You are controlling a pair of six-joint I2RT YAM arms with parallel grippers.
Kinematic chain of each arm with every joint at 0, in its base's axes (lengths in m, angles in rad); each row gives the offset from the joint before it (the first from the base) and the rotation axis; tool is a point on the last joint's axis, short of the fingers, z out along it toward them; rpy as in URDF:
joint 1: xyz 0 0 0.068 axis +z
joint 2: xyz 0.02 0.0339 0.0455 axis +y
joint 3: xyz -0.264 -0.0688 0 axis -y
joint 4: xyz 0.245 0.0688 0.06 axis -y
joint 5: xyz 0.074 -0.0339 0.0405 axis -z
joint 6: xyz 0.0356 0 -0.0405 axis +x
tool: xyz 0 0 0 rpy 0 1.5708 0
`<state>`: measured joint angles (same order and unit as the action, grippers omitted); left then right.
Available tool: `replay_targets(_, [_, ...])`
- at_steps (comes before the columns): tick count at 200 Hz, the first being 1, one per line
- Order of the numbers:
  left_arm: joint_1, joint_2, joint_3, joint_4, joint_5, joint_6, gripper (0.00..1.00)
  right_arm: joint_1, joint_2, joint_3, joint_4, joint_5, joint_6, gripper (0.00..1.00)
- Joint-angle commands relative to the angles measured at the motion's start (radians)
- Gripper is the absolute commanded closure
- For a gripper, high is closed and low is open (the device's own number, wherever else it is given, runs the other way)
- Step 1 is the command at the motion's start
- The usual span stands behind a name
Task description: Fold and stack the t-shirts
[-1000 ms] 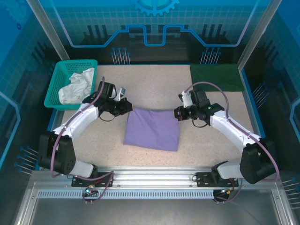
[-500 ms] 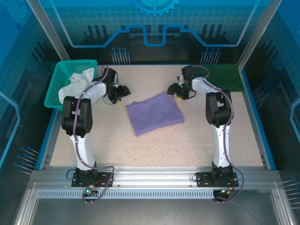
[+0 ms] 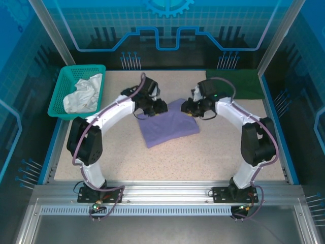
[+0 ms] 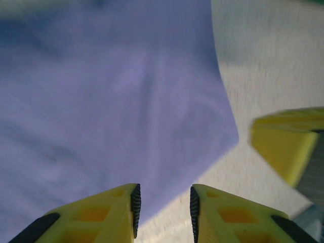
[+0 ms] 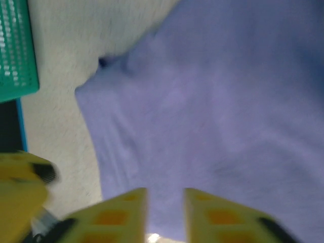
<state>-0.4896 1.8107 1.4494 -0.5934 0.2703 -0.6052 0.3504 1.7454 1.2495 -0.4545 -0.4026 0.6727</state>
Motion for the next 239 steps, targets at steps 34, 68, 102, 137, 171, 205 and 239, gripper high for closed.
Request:
replay_targets(34, [-0.033, 0.143, -0.035, 0.009, 0.238, -0.025, 0.68, 0.018, 0.155, -0.130, 0.113, -0.092, 0.104, 0.87])
replay_targets(68, [-0.055, 0.221, -0.066, -0.121, -0.022, -0.018, 0.75, 0.001, 0.249, -0.111, 0.103, -0.069, 0.097, 0.87])
replay_targets(102, [-0.024, 0.248, -0.092, -0.225, -0.270, 0.014, 0.76, -0.016, 0.264, -0.117, 0.097, -0.054, 0.110, 0.80])
replay_targets(137, [-0.002, 0.182, -0.051, -0.265, -0.302, 0.097, 0.64, 0.019, 0.234, -0.145, 0.066, -0.054, 0.138, 0.78])
replay_targets(171, [-0.002, 0.036, -0.038, -0.161, 0.000, 0.115, 0.66, 0.061, 0.159, -0.215, 0.117, -0.059, 0.232, 0.76])
replay_targets(205, [-0.017, 0.070, -0.079, 0.055, 0.377, -0.003, 0.74, 0.078, 0.134, -0.247, 0.153, -0.043, 0.303, 0.78])
replay_targets(239, [-0.024, 0.186, -0.151, 0.042, 0.370, 0.001, 0.79, 0.077, 0.135, -0.253, 0.135, -0.012, 0.333, 0.81])
